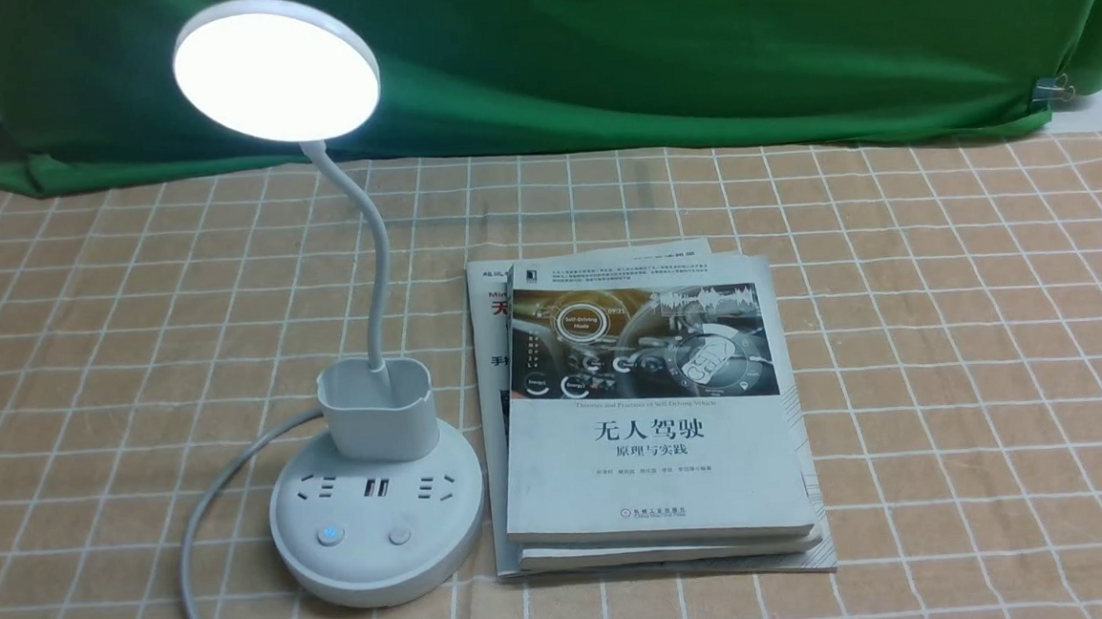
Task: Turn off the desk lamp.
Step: Use the left arm to press the button switch on the lamp holder
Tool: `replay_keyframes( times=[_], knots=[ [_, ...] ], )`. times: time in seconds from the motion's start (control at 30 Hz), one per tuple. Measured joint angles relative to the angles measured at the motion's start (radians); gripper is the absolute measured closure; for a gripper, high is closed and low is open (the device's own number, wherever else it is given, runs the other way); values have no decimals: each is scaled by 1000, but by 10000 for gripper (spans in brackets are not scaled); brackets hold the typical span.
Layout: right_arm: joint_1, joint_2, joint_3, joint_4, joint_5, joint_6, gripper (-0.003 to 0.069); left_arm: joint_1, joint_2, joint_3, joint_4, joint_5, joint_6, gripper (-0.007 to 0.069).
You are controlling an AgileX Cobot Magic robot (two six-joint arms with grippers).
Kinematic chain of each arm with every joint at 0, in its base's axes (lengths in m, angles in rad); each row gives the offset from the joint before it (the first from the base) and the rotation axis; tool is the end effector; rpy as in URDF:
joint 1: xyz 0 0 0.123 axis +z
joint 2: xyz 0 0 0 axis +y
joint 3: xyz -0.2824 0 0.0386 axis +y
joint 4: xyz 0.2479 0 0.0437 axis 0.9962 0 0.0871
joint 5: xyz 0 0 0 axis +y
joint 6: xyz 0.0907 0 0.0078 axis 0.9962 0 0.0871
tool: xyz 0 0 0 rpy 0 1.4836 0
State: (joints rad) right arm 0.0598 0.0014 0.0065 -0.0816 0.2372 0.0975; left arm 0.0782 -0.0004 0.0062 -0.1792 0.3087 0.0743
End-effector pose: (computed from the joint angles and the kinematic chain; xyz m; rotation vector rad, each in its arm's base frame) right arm 0.0558 0.0016 0.1894 -0.0218 1.7279 0.0410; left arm 0.0546 -0.0007 0.1836 -0.1178 1.7897 -0.0618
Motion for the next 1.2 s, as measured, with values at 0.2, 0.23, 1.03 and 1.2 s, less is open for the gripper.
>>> replay_keyframes(
  times=[0.2, 0.23, 1.03, 1.2],
  knots=[
    [0, 0, 0, 0, 0, 0, 417, 0, 0, 1, -71, -47, -21, 628],
    [0, 0, 0, 0, 0, 0, 417, 0, 0, 1, -83, -51, -25, 628],
    [0, 0, 0, 0, 0, 0, 417, 0, 261, -346, -437, 184, -91, 628],
    [0, 0, 0, 0, 0, 0, 417, 0, 622, -592, -305, 590, 0, 628]
  ],
)
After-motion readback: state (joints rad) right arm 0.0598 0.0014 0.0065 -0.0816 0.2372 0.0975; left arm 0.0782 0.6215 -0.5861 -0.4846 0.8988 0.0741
